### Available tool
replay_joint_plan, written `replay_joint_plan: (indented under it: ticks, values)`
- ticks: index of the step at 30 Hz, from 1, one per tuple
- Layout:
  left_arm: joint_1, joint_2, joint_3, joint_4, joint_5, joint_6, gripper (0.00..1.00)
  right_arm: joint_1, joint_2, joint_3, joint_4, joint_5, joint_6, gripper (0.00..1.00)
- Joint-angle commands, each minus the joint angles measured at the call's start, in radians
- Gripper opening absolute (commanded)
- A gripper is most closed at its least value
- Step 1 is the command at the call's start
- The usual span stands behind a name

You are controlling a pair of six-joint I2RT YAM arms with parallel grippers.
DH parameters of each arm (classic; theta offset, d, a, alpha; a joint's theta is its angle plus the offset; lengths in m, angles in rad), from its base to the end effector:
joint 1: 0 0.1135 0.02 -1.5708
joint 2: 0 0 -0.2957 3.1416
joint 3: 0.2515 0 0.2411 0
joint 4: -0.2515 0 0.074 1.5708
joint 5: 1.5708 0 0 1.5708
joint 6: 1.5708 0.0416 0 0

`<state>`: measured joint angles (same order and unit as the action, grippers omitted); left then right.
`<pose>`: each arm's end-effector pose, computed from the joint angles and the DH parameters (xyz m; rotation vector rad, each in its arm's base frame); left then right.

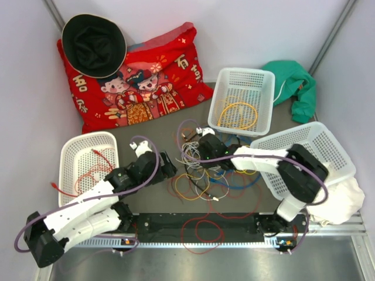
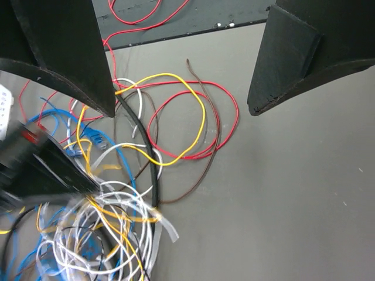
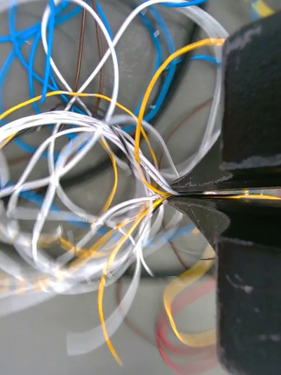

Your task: Untangle the cables

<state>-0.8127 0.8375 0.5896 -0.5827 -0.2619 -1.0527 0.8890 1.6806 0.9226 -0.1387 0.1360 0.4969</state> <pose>0.1042 -0.0944 0.2498 -0.4158 2.4073 -0.5689 0.2156 0.2567 0.2004 -0.4294 2.4695 0.4296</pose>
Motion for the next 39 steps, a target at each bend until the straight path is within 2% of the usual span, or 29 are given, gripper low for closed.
replay_joint_plan:
  ticks: [1, 7, 11, 16, 20, 22, 24, 25, 28, 31, 34, 39]
  values:
    - [-0.003, -0.080, 0.075, 0.026, -0.094, 0.066, 0.99, 0.047, -0.293, 0.021, -0.013, -0.035, -0.032, 0.00]
    - [-0.002, -0.178, 0.073, 0.248, -0.097, 0.192, 0.99, 0.082, -0.577, 0.079, -0.162, -0.035, -0.069, 0.00]
    - [-0.002, -0.190, 0.058, 0.450, -0.073, 0.247, 0.99, 0.087, -0.692, 0.088, -0.202, -0.076, -0.040, 0.00]
    - [-0.002, -0.141, 0.049, 0.621, -0.001, 0.254, 0.99, 0.087, -0.780, 0.110, -0.248, -0.098, -0.020, 0.00]
    - [-0.002, -0.088, 0.033, 0.791, 0.139, 0.247, 0.96, 0.087, -0.809, 0.133, -0.272, -0.105, -0.012, 0.00]
    - [-0.002, -0.045, 0.023, 0.916, 0.280, 0.272, 0.91, 0.087, -0.818, 0.146, -0.271, -0.113, 0.000, 0.00]
    - [-0.002, 0.012, 0.021, 0.972, 0.375, 0.293, 0.88, 0.087, -0.822, 0.156, -0.271, -0.127, 0.011, 0.00]
    - [-0.003, 0.032, 0.022, 1.010, 0.465, 0.299, 0.84, 0.085, -0.823, 0.163, -0.269, -0.133, 0.017, 0.00]
    - [-0.008, 0.103, 0.032, 1.061, 0.585, 0.306, 0.81, 0.085, -0.822, 0.177, -0.274, -0.131, 0.026, 0.00]
    - [-0.023, 0.132, 0.027, 1.064, 0.612, 0.319, 0.81, 0.085, -0.825, 0.196, -0.288, -0.133, 0.028, 0.00]
    - [-0.032, 0.129, 0.010, 1.037, 0.612, 0.344, 0.84, 0.085, -0.829, 0.217, -0.299, -0.133, 0.032, 0.00]
    - [-0.034, 0.127, -0.031, 0.968, 0.524, 0.378, 0.94, 0.087, -0.838, 0.239, -0.292, -0.182, 0.052, 0.00]
